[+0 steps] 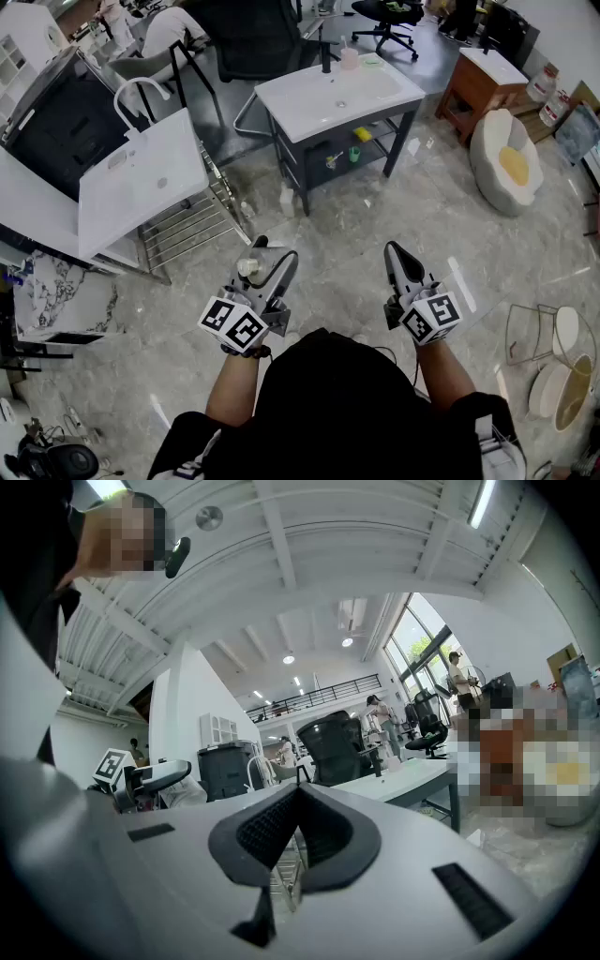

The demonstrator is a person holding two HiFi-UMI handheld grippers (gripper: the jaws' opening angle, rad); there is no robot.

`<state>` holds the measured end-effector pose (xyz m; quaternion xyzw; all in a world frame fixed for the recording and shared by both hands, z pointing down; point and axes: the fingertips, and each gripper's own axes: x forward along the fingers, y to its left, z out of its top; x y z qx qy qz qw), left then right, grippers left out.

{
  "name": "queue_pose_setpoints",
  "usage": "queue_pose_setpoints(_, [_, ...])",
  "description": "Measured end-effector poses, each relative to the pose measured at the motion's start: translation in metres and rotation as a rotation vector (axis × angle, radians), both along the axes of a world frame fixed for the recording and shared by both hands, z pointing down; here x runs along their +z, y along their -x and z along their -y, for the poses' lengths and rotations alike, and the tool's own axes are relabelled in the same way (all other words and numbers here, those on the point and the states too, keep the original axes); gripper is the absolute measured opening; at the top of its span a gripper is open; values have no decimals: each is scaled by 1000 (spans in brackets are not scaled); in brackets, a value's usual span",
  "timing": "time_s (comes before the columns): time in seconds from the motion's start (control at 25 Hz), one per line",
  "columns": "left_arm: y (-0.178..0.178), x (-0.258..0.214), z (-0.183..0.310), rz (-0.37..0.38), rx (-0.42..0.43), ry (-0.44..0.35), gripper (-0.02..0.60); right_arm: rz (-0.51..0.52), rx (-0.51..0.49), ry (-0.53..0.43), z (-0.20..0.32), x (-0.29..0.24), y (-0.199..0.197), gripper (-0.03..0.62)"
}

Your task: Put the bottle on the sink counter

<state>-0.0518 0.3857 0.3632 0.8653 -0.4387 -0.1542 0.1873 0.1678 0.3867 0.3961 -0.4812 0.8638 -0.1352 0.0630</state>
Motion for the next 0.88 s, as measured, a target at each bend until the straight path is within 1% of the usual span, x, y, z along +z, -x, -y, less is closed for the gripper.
queue_pose_setpoints(0.2, [-2, -1, -5, 3, 16, -5, 356, 1, 1, -2, -3, -1, -2, 29])
queue_pose_setpoints(0.6, [9, 3, -14, -11, 36, 16, 356, 4, -13, -4, -8, 1, 16, 29])
queue_pose_setpoints(0.8, [30, 0, -24, -26, 31, 7, 356, 59, -51, -7, -10, -4, 35, 29])
queue_pose_setpoints(0.88, [42, 1, -26, -28, 32, 8, 356, 66, -46, -9, -10, -6, 43, 31])
